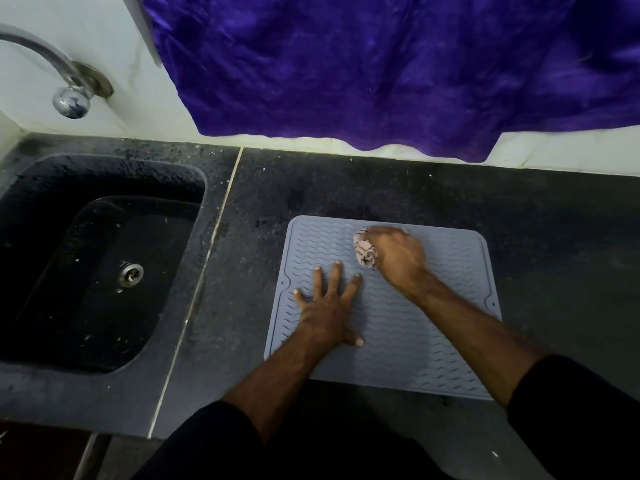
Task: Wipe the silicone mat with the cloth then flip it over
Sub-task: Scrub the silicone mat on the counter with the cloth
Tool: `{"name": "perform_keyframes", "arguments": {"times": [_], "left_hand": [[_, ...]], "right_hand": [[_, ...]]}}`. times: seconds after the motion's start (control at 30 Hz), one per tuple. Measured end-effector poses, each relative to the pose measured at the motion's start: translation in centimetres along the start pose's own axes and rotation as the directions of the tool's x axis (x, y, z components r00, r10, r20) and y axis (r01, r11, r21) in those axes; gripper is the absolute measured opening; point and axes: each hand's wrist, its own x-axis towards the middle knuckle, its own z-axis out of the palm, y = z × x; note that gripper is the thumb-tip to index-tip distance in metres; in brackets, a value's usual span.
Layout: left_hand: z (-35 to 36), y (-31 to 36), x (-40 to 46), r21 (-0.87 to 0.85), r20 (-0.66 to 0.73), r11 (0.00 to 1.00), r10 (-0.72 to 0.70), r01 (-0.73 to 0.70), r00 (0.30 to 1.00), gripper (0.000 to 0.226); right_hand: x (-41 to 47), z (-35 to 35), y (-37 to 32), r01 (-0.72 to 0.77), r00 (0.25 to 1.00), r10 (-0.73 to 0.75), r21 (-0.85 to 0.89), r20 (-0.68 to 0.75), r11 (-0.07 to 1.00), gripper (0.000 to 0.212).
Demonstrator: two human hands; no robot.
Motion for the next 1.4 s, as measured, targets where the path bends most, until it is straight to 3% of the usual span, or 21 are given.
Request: {"name": "perform_keyframes", "arguments": {"times": [0.17, 0.37, 0.47, 0.63, 0.77, 0.93, 1.03, 1.1, 1.3, 1.4], "left_hand": [[0.2, 0.0, 0.2, 0.008, 0.003, 1.0, -0.008, 0.008, 1.0, 0.12], [0.0, 0.0, 0.0, 0.009, 0.002, 1.0, -0.001, 0.001, 1.0, 0.123], [0.2, -0.1, -0.2, -0.004, -0.024, 1.0, 0.012, -0.012, 1.0, 0.123], [1.0, -1.0, -1.8, -0.044, -0.119, 0.999, 0.011, -0.016, 0.993, 0.115], [1.6, -2.5, -3.3, -0.061, -0.09, 0.998, 0.018, -0.023, 0.996, 0.108], [1.6, -2.4, -3.6, -0.063, -0.074, 0.998, 0.017, -0.022, 0.997, 0.106], [1.7, -2.4, -3.6, -0.074, -0.087, 0.997, 0.017, -0.023, 0.996, 0.101], [1.8, -2.4, -3.7, -0.09, -0.096, 0.996, 0.002, -0.01, 0.995, 0.097], [1.7, -2.3, -3.7, -0.073, -0.096, 0.997, 0.005, -0.012, 0.995, 0.103], [1.6, -2.3, -3.6, -0.068, -0.076, 0.998, 0.003, -0.008, 0.997, 0.103]], "right_hand": [[0.5, 1.6, -3.2, 0.232, 0.969, -0.225, -0.064, 0.103, 0.971, 0.063], [0.2, 1.3, 0.7, 0.03, 0.999, -0.028, -0.066, 0.037, 0.997, 0.043], [-0.3, 2.0, 1.8, 0.015, 0.999, -0.012, -0.07, 0.046, 0.997, 0.047], [-0.1, 1.9, 1.0, -0.025, 1.0, 0.025, -0.064, -0.002, 0.998, 0.037], [-0.2, 1.5, 0.1, -0.054, 0.998, 0.056, -0.042, 0.027, 0.998, 0.037], [-0.4, 0.6, -5.5, 0.154, 0.988, -0.153, 0.125, -0.019, 0.98, 0.038], [-0.1, 2.1, -9.6, 0.319, 0.947, -0.321, 0.078, 0.018, 0.945, 0.033], [0.0, 3.1, -11.0, 0.35, 0.934, -0.348, -0.005, 0.082, 0.937, 0.03], [-0.3, 2.5, -8.2, 0.251, 0.963, -0.232, -0.152, 0.134, 0.956, 0.026], [-0.7, 1.2, -7.4, 0.201, 0.969, -0.179, -0.126, 0.168, 0.971, 0.023]]}}
